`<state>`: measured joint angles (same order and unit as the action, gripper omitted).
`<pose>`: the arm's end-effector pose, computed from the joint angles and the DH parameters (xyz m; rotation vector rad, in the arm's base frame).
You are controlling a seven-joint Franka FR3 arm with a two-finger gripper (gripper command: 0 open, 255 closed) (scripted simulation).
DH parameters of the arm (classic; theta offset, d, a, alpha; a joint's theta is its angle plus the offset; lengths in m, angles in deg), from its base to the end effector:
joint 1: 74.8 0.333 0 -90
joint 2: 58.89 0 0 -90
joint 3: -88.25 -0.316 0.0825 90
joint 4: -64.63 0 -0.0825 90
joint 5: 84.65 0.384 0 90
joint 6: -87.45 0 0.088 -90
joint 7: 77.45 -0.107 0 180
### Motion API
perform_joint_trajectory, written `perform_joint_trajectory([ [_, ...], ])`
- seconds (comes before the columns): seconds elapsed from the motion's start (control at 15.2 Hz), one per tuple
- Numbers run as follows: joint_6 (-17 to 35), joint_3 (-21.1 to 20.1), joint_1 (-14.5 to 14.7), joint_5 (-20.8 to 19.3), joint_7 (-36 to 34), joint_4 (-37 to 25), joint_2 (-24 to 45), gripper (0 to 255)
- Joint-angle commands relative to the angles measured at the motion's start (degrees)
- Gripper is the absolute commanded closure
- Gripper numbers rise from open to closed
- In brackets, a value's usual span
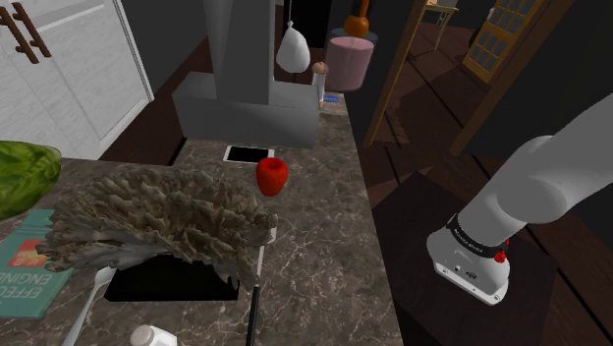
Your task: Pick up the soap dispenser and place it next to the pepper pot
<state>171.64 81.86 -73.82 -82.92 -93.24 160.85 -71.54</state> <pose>0.4680 0.0712 0.6776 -3.1258 0.2291 -0.0127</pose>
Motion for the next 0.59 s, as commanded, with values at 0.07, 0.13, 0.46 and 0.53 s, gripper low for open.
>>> perform_joint_trajectory([
  [0.07, -0.3, 2.1, -1.5, -0.7, 3.6, -4.2, 4.0, 255],
  [0.13, -0.4, 2.7, -1.9, -0.9, 4.6, -5.7, 5.4, 255],
  [0.46, -1.6, 5.4, -4.3, -1.4, 9.7, -15.2, 13.7, 255],
  [0.53, -2.1, 5.9, -4.8, -1.4, 10.7, -17.5, 15.6, 255],
])
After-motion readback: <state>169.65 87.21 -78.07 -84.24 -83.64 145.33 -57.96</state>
